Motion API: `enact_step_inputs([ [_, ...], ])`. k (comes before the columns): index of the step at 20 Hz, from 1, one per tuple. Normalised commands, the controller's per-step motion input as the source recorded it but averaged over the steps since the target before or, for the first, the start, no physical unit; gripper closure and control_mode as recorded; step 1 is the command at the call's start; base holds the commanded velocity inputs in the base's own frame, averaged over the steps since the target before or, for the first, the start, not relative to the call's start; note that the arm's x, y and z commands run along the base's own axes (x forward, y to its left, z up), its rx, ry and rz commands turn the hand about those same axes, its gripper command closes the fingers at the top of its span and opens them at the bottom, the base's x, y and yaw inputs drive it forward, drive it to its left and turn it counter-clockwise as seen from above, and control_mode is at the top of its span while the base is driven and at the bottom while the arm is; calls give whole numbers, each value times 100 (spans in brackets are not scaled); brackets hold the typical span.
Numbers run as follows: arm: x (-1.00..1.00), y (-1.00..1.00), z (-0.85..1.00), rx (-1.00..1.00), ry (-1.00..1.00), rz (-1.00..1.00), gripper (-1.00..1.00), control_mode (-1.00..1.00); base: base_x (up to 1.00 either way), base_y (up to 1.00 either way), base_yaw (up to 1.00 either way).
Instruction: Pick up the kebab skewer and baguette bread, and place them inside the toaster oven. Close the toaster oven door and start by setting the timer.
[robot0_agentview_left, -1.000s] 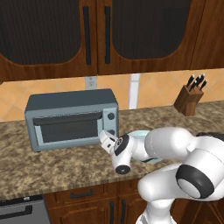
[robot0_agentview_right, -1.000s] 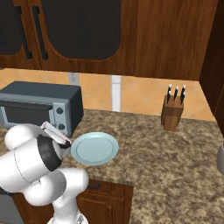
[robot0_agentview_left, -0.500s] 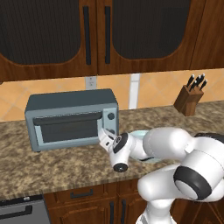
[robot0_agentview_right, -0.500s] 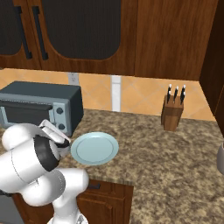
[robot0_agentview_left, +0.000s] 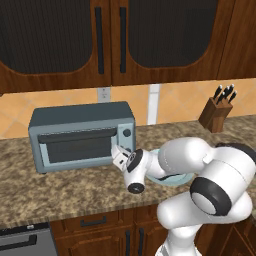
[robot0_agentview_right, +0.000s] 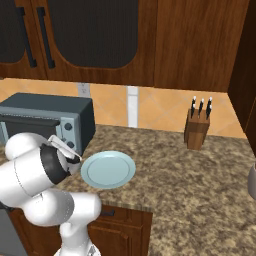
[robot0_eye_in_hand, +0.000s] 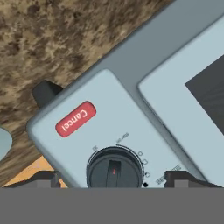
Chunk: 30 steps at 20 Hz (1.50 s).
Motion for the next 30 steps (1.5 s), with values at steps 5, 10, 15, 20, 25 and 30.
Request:
enact_step_inputs([
  [5,1,0,-35,0,0,0,100,-100,0,0,0],
  [10,0,0,-39,0,-2,0,100,-100,0,0,0],
  [15,0,0,-39,0,-1,0,100,-100,0,0,0],
  [20,1,0,-26,3,0,-2,100,-100,0,0,0],
  [25,0,-1,-31,10,0,-4,100,-100,0,0,0],
  [30,-3,-1,-31,15,-1,-3,100,-100,0,0,0],
])
